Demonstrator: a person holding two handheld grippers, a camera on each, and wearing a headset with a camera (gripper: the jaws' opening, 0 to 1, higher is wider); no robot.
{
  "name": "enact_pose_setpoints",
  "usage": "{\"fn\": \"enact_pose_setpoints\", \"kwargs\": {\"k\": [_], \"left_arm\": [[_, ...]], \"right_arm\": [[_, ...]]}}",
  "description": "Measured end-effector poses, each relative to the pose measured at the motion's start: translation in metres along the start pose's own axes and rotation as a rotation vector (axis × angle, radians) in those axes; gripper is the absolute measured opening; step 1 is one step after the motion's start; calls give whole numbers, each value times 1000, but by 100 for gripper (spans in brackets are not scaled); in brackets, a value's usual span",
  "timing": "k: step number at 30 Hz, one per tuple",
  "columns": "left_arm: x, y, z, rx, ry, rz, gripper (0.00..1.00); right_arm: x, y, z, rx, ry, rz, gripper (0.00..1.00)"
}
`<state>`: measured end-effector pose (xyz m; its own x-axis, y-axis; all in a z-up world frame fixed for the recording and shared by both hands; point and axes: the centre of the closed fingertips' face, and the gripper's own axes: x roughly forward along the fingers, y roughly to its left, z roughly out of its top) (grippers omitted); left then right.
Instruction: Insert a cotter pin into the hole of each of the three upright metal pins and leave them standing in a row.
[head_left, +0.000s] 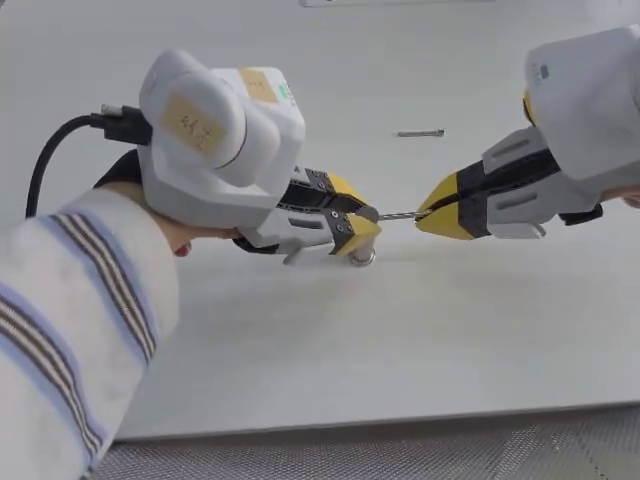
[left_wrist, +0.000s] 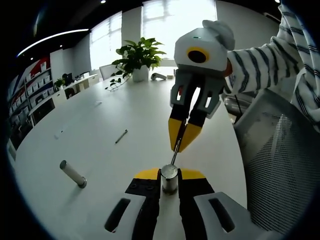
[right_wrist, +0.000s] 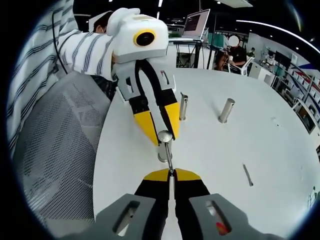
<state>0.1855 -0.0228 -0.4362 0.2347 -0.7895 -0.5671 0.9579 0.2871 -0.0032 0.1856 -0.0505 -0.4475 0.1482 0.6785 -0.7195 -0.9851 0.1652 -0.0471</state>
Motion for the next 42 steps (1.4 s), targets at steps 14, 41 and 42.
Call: {"fn": "enact_pose_setpoints", "kwargs": {"k": [14, 41, 42], "left_arm": [[0, -1, 2, 0, 3, -1, 9], [0, -1, 1, -9, 10, -1, 9], [1, -1, 1, -9, 10, -1, 9]], "right_arm": [[15, 8, 19, -3, -29, 44, 0], [6, -1, 16, 6, -83, -9, 2], [6, -1, 17, 5, -87, -9, 1]]}}
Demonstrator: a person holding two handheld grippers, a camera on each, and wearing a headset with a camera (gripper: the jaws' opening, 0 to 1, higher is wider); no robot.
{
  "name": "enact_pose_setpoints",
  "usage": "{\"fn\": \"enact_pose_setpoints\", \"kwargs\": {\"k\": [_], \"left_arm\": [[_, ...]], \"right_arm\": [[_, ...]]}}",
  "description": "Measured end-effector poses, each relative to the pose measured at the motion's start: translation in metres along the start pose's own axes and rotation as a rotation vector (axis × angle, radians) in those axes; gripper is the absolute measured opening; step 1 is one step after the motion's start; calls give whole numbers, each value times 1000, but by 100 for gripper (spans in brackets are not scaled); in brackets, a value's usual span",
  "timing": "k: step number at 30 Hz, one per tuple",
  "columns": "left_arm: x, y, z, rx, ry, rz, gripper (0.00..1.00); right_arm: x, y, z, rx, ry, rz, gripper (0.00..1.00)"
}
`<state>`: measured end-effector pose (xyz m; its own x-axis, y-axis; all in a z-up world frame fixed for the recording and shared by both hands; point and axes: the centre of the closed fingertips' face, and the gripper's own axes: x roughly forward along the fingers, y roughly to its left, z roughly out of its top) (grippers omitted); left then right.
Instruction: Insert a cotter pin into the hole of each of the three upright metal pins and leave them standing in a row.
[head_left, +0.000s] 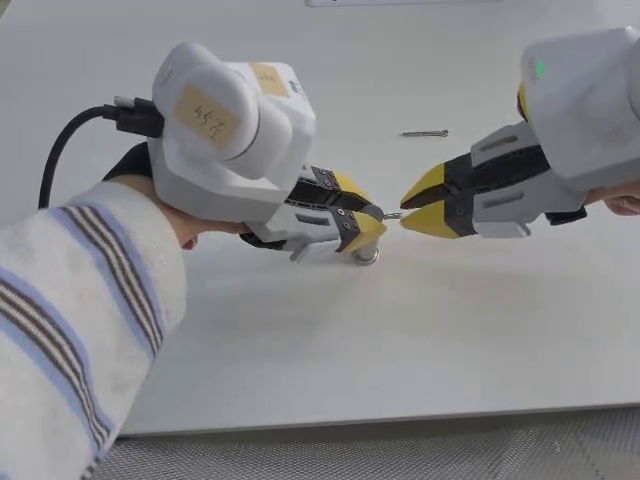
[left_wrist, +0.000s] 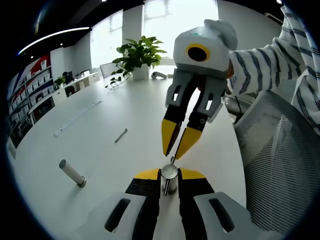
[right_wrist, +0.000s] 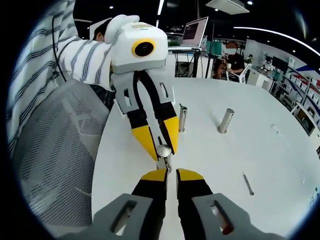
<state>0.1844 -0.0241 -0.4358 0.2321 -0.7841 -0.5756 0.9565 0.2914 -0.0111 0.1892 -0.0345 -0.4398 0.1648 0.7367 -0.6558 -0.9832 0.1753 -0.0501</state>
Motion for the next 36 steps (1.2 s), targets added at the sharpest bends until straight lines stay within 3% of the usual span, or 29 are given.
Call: {"fn": "enact_pose_setpoints", "kwargs": {"k": [10, 18, 22, 25, 28, 31, 34, 36], "left_arm": [[0, 0, 0, -2, 3, 5, 9], [0, 1, 0, -29, 2, 1, 10], [-1, 1, 1, -38, -12, -6, 10], [-5, -1, 5, -34, -33, -10, 11], [-8, -4, 6, -19, -37, -14, 16], [-15, -6, 5, -14, -49, -2, 29], [-25, -12, 10, -44, -100, 4, 45], [-32, -17, 11, -70, -132, 0, 50]], "right_arm": [[5, 6, 4, -13, 2, 25, 0], [2, 3, 4, -16, 12, -3, 0], [0, 2, 0, -12, 33, -10, 0], [0, 6, -1, -13, 40, -3, 6], [0, 10, 0, -11, 43, 2, 10], [-1, 12, 1, -12, 49, 4, 12], [0, 12, 2, -8, 52, 4, 14], [1, 12, 2, -5, 55, 2, 14]]}}
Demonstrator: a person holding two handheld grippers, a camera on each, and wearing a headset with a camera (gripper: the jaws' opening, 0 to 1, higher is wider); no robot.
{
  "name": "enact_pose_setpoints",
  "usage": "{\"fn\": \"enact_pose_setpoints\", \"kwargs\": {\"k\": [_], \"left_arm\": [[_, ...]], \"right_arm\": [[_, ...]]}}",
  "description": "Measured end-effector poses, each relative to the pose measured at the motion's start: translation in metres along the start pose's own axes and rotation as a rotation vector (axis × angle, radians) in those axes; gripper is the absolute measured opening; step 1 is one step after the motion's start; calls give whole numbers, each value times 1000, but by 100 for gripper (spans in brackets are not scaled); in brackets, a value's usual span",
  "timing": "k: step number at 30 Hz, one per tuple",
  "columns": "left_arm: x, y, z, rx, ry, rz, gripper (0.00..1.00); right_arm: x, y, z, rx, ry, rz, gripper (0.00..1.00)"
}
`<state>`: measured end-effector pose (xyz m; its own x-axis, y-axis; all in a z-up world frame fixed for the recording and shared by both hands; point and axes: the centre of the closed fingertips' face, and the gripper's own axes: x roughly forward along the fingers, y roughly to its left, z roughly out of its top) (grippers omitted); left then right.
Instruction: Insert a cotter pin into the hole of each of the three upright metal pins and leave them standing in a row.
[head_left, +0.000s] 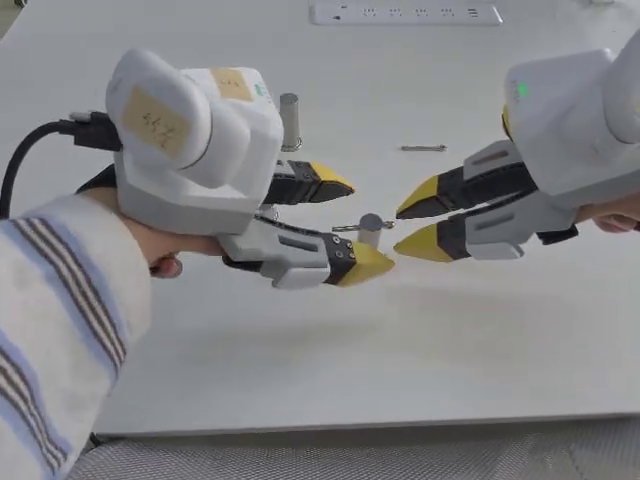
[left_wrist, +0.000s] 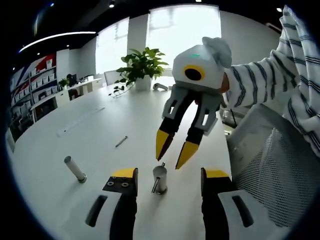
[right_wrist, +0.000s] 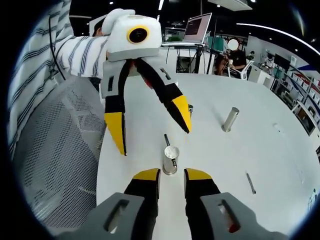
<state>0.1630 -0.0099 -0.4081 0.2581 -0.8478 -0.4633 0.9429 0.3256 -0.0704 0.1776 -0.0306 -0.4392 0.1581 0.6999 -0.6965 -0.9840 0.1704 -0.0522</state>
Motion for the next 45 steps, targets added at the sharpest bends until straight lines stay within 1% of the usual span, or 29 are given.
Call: {"fn": "enact_pose_setpoints", "kwargs": {"k": [3, 7, 9, 10, 11, 12, 13, 14, 15, 16, 17, 18, 20, 21, 24, 25, 26, 28, 29, 31, 33, 35, 40, 44, 45], "left_arm": [[-9, -10, -2, -31, -26, -27, 51], [-20, -14, -10, -45, -25, -13, 55], [-25, -14, -15, -55, -21, 5, 59], [-28, -11, -18, -60, -25, 35, 62], [-30, -11, -19, -70, -33, 44, 63], [-32, -11, -21, -90, -43, 57, 64], [-33, -10, -22, -100, -44, 62, 66], [-34, -10, -26, -116, -44, 74, 68], [-35, -9, -29, -115, -39, 83, 70], [-38, -6, -36, -111, -14, 108, 73], [-40, -4, -41, -113, 0, 126, 76], [-42, -2, -47, -132, 13, 141, 79], [-45, 0, -53, -155, 17, 149, 88], [-47, 0, -55, -155, 18, 150, 91], [-51, 0, -59, -169, 23, 152, 93], [-52, -2, -60, -185, 21, 144, 96], [-52, -2, -61, -194, 16, 147, 99], [-53, -4, -58, -200, -8, 139, 99], [-54, -7, -58, -209, -12, 129, 99], [-53, -8, -57, -218, -20, 130, 99], [-52, -10, -55, -236, -37, 120, 99], [-52, -12, -56, -241, -39, 118, 99], [-53, -14, -68, -240, 8, 121, 99], [-55, -16, -75, -244, 31, 119, 99], [-55, -16, -75, -245, 31, 120, 99]], "right_arm": [[1, 0, 2, 4, 1, -1, 15], [3, 1, 3, 9, 0, 5, 17], [4, 2, 4, 10, 1, 11, 18], [5, 3, 5, 9, 2, 15, 18], [6, 3, 5, 7, 4, 18, 18], [7, 4, 6, 6, 6, 21, 18], [8, 5, 6, 6, 7, 22, 18], [9, 6, 7, 3, 9, 25, 18], [9, 6, 7, 2, 10, 26, 18], [10, 7, 7, 2, 12, 27, 18], [11, 7, 8, 1, 12, 26, 18], [12, 7, 8, 1, 14, 27, 18], [13, 8, 9, 0, 14, 31, 18], [14, 8, 9, 0, 15, 33, 18], [16, 8, 9, -3, 20, 42, 18], [18, 9, 9, -6, 24, 45, 17], [19, 9, 9, -7, 25, 46, 17], [20, 9, 10, -8, 26, 47, 17], [21, 9, 10, -9, 26, 48, 17], [23, 7, 10, -12, 29, 48, 15], [24, 6, 9, -23, 39, 50, 13], [25, 6, 8, -28, 46, 52, 13], [26, 6, 8, -42, 53, 66, 10], [27, 6, 7, -37, 52, 72, 9], [27, 6, 7, -34, 50, 72, 9]]}}
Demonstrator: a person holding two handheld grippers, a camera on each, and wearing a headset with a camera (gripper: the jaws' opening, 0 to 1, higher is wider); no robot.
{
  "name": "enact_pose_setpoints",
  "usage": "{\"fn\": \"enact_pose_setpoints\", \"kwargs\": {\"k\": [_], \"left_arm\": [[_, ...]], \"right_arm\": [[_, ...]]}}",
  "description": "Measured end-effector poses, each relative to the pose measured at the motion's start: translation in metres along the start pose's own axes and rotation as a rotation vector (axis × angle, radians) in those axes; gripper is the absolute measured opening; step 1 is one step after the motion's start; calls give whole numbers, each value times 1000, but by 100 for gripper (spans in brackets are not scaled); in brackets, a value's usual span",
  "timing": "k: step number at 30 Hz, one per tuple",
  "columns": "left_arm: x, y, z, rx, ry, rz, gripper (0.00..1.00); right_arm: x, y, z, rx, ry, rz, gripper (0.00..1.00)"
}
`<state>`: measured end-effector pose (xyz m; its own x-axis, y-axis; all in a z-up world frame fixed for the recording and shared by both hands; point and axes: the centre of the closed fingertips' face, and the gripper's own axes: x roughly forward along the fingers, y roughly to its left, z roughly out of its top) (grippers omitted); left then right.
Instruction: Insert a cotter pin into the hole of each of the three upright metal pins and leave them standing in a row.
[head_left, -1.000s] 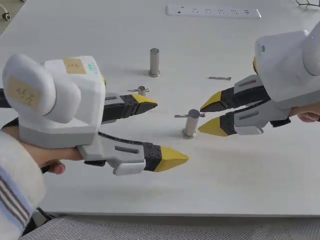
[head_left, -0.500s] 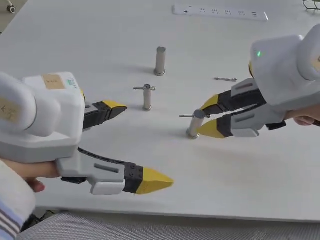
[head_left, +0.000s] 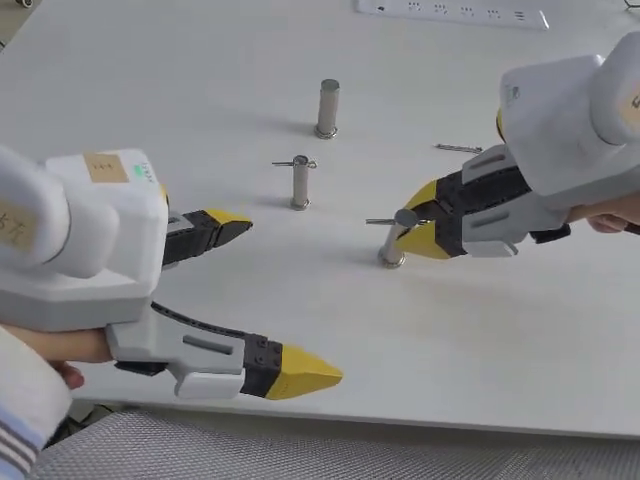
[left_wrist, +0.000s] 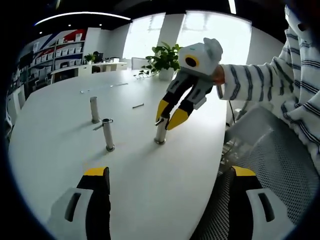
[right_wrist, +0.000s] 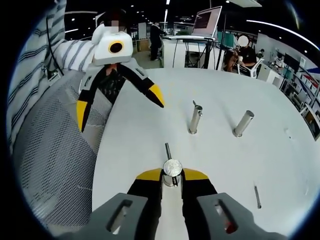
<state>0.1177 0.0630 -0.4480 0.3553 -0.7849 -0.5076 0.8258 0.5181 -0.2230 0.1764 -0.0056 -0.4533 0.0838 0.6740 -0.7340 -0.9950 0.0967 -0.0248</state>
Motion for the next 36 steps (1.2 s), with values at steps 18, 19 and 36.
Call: {"fn": "enact_pose_setpoints", "kwargs": {"k": [18, 19, 36], "left_arm": [[-5, 9, -4, -13, -3, 40, 99], [-6, 9, -5, -18, -3, 41, 99], [-15, 15, -6, -36, -8, 72, 99]], "right_arm": [[5, -21, 4, 34, -5, -50, 8], [5, -24, 4, 32, -3, -53, 8], [15, -49, 21, 75, -44, -65, 8]]}}
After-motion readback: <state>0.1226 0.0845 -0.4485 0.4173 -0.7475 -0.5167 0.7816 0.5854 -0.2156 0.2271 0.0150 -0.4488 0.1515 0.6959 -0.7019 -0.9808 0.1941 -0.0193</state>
